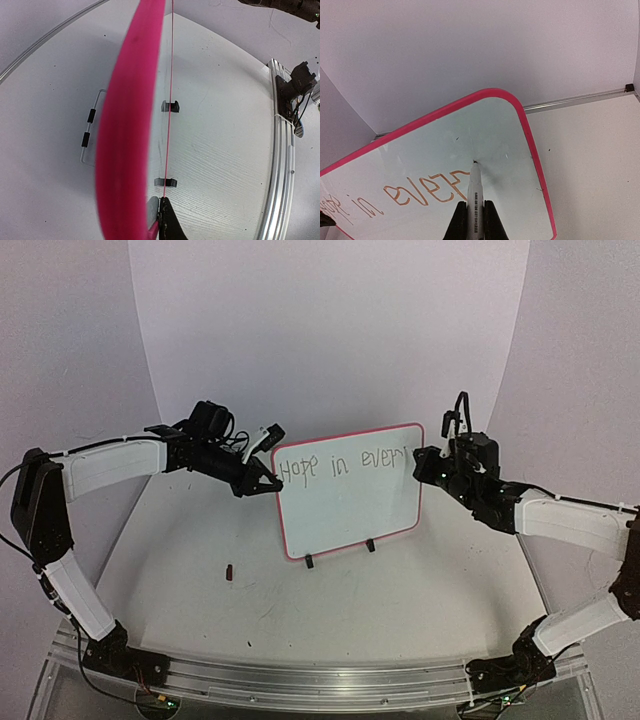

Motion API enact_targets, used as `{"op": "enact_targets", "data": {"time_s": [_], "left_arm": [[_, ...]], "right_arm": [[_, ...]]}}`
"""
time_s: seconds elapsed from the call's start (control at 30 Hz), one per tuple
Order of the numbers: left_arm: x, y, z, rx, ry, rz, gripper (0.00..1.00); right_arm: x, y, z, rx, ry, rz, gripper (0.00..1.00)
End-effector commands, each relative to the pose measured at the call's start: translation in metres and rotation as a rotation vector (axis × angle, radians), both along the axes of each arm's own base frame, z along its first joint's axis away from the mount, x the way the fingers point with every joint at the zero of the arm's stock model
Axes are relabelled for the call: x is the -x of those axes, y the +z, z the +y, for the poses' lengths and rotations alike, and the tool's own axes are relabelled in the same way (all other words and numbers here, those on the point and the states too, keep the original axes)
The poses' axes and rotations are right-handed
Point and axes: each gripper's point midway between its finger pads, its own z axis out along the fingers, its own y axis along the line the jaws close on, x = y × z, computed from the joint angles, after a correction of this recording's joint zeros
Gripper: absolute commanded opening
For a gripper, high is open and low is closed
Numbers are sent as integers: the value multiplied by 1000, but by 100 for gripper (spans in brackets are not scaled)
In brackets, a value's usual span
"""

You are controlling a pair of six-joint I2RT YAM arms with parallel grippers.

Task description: Write a sentence on the whiteboard

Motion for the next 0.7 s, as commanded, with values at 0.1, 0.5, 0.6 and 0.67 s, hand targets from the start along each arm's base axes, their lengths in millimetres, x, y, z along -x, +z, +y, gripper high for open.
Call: {"op": "enact_targets", "data": {"time_s": [0.1,0.5,0.6,0.67], "left_arm": [[-1,-19,12,-106,21,-18,0],[-1,-19,12,-107,21,-18,0],[-1,-18,12,-106,20,-20,0],[0,-18,12,-106,21,-20,0]], "right_arm": [[-3,-1,1,-19,2,-1,0],[6,-35,3,-37,25,83,0],[7,-41,4,-40,32,98,0],[7,-44,7,-40,43,108,0]]}}
